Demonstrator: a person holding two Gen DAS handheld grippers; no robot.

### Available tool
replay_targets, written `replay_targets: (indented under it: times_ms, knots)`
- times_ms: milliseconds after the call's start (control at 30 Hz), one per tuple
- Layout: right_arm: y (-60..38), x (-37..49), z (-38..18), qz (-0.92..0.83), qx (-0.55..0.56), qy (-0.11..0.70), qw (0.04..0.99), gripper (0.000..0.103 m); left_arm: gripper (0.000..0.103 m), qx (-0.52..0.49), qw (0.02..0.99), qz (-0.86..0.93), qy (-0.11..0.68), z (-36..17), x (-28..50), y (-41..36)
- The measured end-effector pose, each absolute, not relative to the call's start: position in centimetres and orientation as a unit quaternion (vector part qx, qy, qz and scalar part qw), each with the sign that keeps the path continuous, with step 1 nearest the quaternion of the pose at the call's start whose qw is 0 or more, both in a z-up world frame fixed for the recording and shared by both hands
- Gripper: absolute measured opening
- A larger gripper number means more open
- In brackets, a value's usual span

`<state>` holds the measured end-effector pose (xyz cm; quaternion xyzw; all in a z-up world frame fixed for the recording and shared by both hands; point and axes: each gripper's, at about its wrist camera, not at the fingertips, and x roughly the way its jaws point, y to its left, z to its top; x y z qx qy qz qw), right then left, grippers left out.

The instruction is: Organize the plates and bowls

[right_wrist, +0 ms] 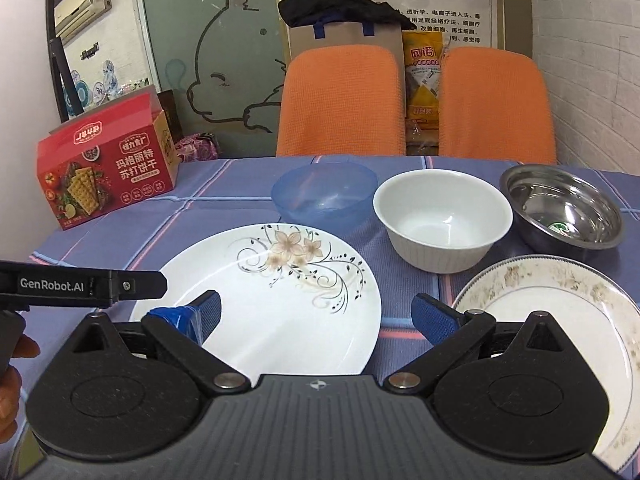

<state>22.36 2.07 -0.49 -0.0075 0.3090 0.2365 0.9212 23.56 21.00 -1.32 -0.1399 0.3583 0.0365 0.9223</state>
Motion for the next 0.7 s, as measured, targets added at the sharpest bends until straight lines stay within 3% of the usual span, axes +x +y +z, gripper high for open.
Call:
replay_targets:
  times_ms: [300, 700]
  knots:
    - [3.5, 24.7, -3.1, 0.250, -0.024, 0.350, 0.902, 0.089, 0.074, -0.126, 0.914, 0.014, 0.384, -3.4, 26.6, 20.2]
    - [3.8, 22.0, -3.6, 0.263, -0.055, 0.333, 0.904, 0.090, 0.072, -0.069, 0.923, 0.016, 0.378, -4.0, 26.7, 18.8]
